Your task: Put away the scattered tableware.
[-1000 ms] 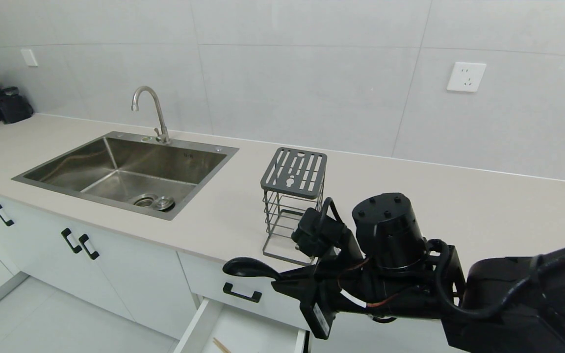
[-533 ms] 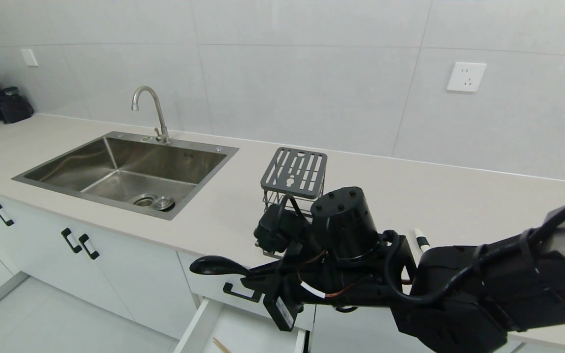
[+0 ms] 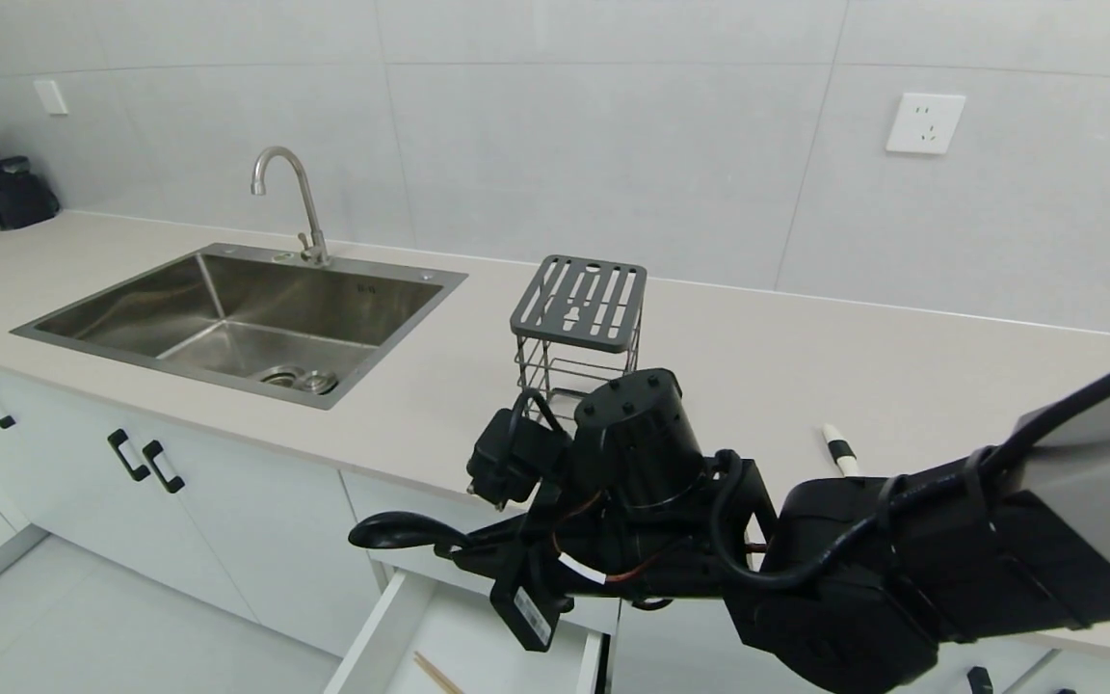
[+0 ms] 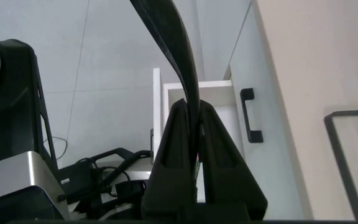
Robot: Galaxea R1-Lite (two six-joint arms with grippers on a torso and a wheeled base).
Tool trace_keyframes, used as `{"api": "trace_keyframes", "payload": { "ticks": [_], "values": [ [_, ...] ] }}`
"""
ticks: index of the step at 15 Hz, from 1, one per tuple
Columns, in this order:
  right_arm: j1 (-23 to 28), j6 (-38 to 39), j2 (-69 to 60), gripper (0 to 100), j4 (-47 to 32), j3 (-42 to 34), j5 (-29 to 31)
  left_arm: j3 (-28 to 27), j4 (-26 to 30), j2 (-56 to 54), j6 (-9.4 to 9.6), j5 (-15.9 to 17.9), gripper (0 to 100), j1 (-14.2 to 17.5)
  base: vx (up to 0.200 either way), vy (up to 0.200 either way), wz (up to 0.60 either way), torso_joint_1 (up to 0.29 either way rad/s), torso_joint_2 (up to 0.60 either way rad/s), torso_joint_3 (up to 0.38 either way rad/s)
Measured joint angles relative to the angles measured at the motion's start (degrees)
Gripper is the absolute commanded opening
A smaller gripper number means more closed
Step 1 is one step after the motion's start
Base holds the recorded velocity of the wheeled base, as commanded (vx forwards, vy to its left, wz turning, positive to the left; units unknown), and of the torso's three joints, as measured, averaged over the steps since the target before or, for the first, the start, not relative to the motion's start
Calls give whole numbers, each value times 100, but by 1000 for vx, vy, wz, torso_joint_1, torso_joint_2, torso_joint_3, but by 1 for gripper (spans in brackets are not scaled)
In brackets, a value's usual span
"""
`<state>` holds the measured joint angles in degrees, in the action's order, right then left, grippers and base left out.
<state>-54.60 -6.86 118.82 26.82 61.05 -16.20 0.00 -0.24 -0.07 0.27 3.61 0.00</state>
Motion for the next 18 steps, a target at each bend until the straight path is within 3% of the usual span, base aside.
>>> {"api": "trace_keyframes", "payload": {
  "ticks": [8, 18],
  "values": [
    [6, -394, 140, 0, -238, 113, -13, 0, 0, 0, -2, 0, 100, 0, 0, 0, 0, -156, 315, 154],
    [48, -304, 276, 0, -351, 363, -2, 0, 2, 0, 0, 0, 100, 0, 0, 0, 0, -147, 293, 142]
  ]
}}
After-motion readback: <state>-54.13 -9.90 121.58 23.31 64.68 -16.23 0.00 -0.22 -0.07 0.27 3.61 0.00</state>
